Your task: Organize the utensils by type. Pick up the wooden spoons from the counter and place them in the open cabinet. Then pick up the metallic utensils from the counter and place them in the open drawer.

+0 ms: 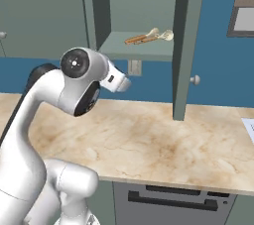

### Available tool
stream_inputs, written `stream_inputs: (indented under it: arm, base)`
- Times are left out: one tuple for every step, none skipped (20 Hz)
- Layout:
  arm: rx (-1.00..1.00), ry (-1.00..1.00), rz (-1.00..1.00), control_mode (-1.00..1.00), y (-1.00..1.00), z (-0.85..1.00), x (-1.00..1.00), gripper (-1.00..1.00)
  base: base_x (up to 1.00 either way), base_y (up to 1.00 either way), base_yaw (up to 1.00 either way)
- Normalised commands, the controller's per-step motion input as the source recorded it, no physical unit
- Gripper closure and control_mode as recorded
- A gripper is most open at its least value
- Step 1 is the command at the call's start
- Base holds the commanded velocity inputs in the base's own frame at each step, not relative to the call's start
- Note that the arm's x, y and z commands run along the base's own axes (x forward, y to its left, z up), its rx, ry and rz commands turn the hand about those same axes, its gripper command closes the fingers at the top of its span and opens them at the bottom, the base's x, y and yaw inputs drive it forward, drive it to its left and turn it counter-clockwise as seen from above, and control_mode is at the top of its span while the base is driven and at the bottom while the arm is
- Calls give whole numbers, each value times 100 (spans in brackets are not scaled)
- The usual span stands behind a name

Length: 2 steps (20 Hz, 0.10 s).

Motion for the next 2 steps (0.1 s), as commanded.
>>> stream_inputs:
  arm:
    - [-3, 25, 11, -100, 39, 0, -77, -100]
    - [-4, 26, 11, -100, 41, 0, -77, -100]
  base:
    - [0, 0, 0]
    - [0, 0, 0]
